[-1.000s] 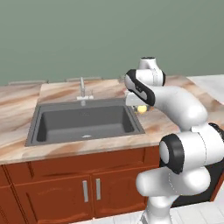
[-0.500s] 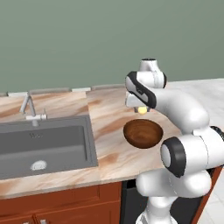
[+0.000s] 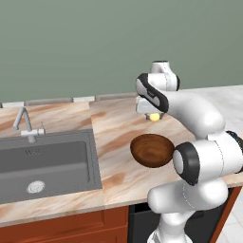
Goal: Gather the eggs and milk located in the vicinity of the sink area and place them right next to the bowl.
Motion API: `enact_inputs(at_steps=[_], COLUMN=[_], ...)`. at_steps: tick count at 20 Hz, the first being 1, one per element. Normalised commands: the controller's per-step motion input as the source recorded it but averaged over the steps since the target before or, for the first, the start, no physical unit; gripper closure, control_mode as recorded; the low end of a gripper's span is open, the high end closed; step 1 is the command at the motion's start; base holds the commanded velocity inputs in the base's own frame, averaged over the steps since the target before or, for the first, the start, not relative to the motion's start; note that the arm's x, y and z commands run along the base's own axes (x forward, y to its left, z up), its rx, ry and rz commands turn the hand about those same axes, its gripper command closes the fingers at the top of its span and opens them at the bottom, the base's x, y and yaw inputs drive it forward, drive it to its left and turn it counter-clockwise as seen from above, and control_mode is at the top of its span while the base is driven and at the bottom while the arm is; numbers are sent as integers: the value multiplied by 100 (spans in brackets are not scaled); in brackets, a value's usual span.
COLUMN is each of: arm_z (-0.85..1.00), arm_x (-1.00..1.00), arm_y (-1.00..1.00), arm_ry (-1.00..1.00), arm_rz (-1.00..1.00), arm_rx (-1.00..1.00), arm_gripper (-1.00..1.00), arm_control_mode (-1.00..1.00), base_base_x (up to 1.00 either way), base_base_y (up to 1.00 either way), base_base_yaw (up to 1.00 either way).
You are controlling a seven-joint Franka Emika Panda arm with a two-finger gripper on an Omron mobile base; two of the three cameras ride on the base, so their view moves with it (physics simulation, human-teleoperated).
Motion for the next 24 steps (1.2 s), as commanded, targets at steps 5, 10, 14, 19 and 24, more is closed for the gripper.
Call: enact_inputs(at_steps=[5,10,14,19,24], arm_z=[0,0,-1,-30,-34], arm_x=[0,0,10,63,74], arm_y=[0,0,-9,-50,-38], arm_ry=[0,0,1,-3,-4], arm_rz=[0,0,2,28,21], arm_rx=[0,0,0,9,5], arm_gripper=[100,100,100,100,100], arm_control_mode=[100,-100,-100,-100,-100], base_base_x=[0,0,0,0,0], base_base_y=[0,0,0,0,0], base_base_yaw=[0,0,0,0,0])
